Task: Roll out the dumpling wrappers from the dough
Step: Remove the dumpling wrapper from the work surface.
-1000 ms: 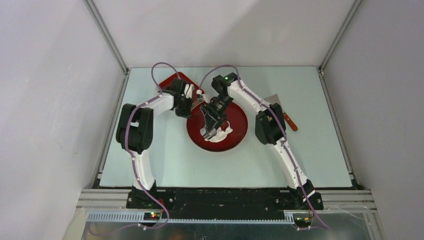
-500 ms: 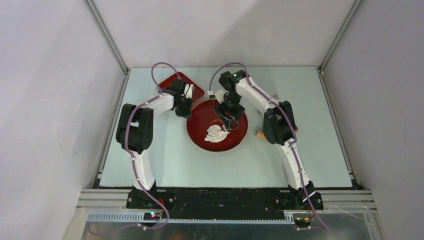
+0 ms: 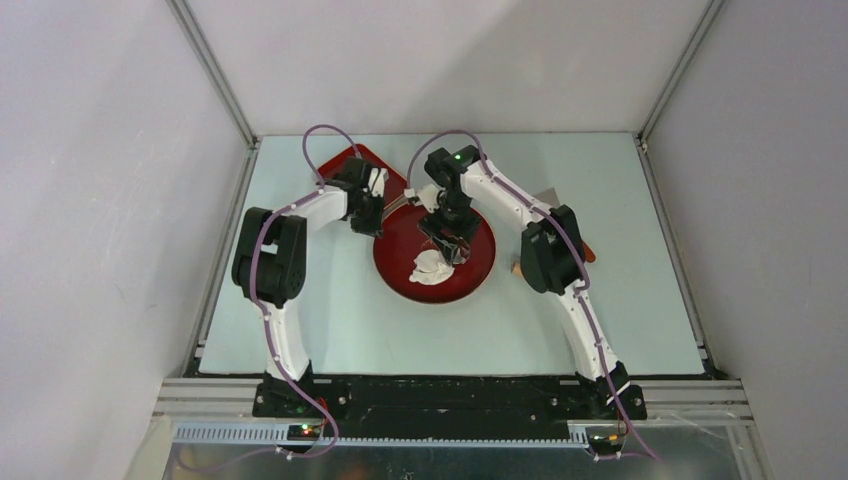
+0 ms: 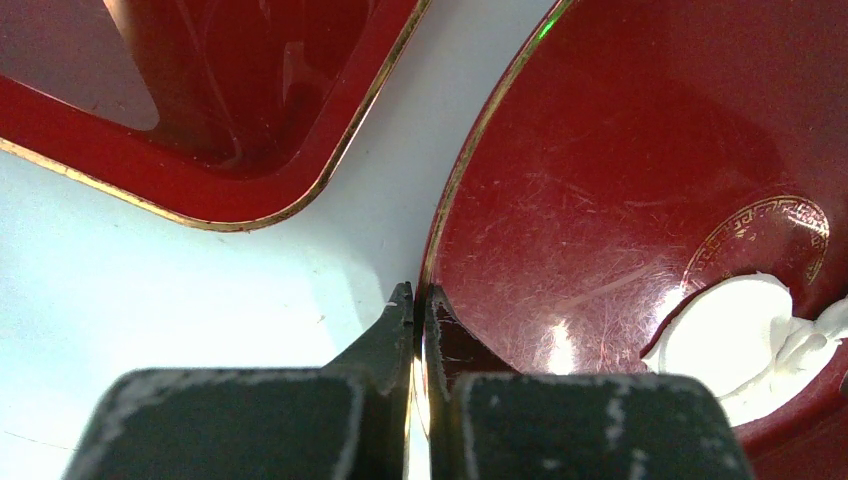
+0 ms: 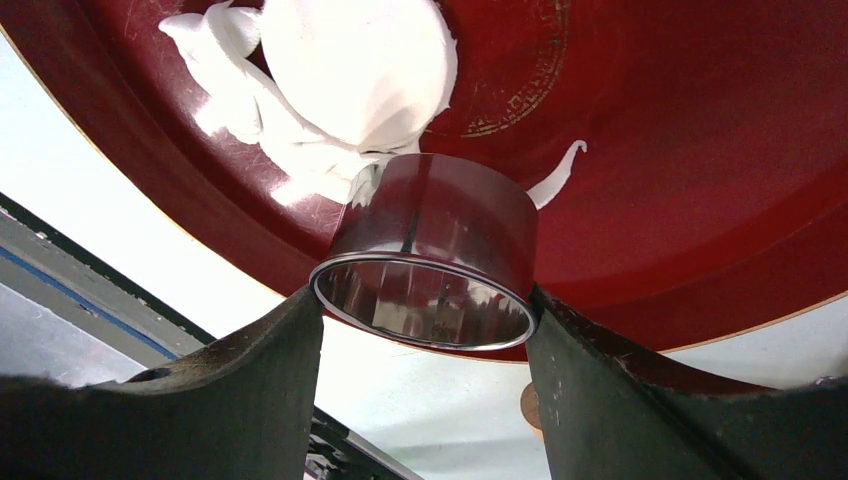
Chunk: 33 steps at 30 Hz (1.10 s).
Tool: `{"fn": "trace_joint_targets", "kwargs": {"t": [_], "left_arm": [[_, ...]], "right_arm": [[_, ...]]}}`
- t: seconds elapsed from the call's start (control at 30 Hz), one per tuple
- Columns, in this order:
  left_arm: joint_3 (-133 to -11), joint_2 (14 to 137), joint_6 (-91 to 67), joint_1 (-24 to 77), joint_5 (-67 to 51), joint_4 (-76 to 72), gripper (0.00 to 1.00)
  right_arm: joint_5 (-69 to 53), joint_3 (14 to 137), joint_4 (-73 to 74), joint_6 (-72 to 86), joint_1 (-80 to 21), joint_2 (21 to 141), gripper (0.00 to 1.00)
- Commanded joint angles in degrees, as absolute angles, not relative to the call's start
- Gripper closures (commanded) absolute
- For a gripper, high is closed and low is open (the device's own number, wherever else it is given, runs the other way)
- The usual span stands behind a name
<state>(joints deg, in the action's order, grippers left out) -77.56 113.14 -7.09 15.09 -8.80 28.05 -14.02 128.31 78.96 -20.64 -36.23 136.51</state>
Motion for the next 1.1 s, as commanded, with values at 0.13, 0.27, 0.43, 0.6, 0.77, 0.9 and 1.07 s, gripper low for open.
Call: {"fn": "trace_joint_targets", "kwargs": {"t": [0.13,0.27,0.43,0.6,0.77,0.9,1.07], "left_arm": [[-77.11,110.48,-7.56,15.12,-8.40,27.16,1.00],[-77.09,110.48,-7.56,15.12,-8.46,27.11,1.00],[-77.14,110.48,-7.56,15.14,-8.55,27.16,1.00],[-77.11,110.39,-7.56,15.12,-8.41,27.13,1.00],[-77.15,110.39,-7.56,15.12,-8.42,27.15,1.00],[-77.08,110.39,-7.56,15.12,-8.42,27.11,1.00],[-77.06,110.39,-7.56,15.13,-8.37,27.14,1.00]], "right_arm": [[-14.63,128.50,79.84,-21.71,-37.63,136.26,0.57],[-15.41,127.59,80.33,-22.00,-37.89,136.17,0.57],[-15.93,126.31,80.79,-22.35,-38.71,136.08,0.57],[-15.82,124.70,81.36,-22.80,-39.10,135.86,0.58],[-15.52,122.53,81.45,-22.76,-39.09,134.47,0.59],[-14.92,121.16,81.64,-22.95,-39.12,133.96,0.59],[-14.62,120.04,81.82,-23.24,-39.24,133.18,0.59]]}}
